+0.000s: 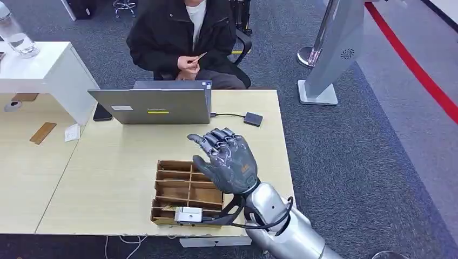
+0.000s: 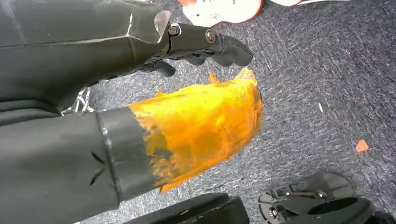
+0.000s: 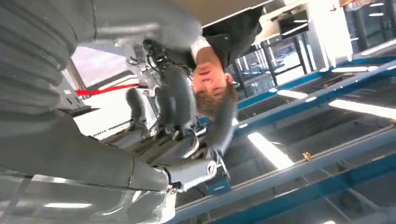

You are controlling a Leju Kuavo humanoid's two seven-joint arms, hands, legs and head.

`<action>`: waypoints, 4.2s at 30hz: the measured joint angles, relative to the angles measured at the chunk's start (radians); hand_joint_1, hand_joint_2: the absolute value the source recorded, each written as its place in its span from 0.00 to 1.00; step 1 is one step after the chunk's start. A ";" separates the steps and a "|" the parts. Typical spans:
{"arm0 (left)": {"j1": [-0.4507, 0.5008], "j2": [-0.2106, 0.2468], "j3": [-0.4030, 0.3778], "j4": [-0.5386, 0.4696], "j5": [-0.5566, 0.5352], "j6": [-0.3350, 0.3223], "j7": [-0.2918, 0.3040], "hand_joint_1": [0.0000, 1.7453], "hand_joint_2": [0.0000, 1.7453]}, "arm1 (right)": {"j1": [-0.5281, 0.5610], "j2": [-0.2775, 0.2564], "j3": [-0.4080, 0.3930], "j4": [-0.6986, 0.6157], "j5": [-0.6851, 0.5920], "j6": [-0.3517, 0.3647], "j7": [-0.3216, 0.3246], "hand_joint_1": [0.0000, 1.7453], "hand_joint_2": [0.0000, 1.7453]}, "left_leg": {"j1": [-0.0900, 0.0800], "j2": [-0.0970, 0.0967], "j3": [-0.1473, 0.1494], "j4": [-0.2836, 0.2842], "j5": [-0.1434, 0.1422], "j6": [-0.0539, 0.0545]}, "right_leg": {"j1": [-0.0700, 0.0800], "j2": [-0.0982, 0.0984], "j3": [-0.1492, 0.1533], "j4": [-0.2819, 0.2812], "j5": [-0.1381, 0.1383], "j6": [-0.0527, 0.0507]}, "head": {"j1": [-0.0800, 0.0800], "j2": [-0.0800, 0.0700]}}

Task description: Pass the card to the sensor for recognition and then transmit it.

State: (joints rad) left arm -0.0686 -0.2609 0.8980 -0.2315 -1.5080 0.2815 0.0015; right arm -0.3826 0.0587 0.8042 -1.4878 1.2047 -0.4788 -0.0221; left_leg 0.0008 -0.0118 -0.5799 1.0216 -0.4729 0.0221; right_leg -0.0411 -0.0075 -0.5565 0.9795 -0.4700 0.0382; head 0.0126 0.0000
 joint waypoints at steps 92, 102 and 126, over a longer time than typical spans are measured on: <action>0.002 0.002 0.020 0.002 0.016 0.004 0.004 0.00 0.00 | 0.144 -0.069 0.156 0.211 -0.132 0.131 -0.010 0.14 1.00 | 0.000 0.000 0.000 0.000 0.000 0.000 | 0.000 0.000 0.000 0.000 0.000 0.000 | 0.000 0.000; 0.002 0.002 0.020 0.002 0.016 0.003 0.004 0.00 0.00 | 0.145 -0.069 0.156 0.211 -0.126 0.133 -0.006 0.13 1.00 | 0.000 0.000 0.000 0.000 0.000 0.000 | 0.000 0.000 0.000 0.000 0.000 0.000 | 0.000 0.000; 0.003 0.002 0.019 0.002 0.019 0.004 0.003 0.00 0.00 | 0.199 -0.075 0.101 0.212 -0.079 0.130 0.030 0.16 1.00 | 0.000 0.000 0.000 0.000 0.000 0.000 | 0.000 0.000 0.000 0.000 0.000 0.000 | 0.000 0.000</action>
State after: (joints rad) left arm -0.0657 -0.2594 0.9174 -0.2296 -1.4885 0.2853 0.0042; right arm -0.1833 -0.0160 0.9056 -1.2757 1.1261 -0.3491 0.0076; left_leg 0.0008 -0.0119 -0.5800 1.0216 -0.4731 0.0224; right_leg -0.0411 -0.0076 -0.5565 0.9794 -0.4703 0.0383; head 0.0130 0.0000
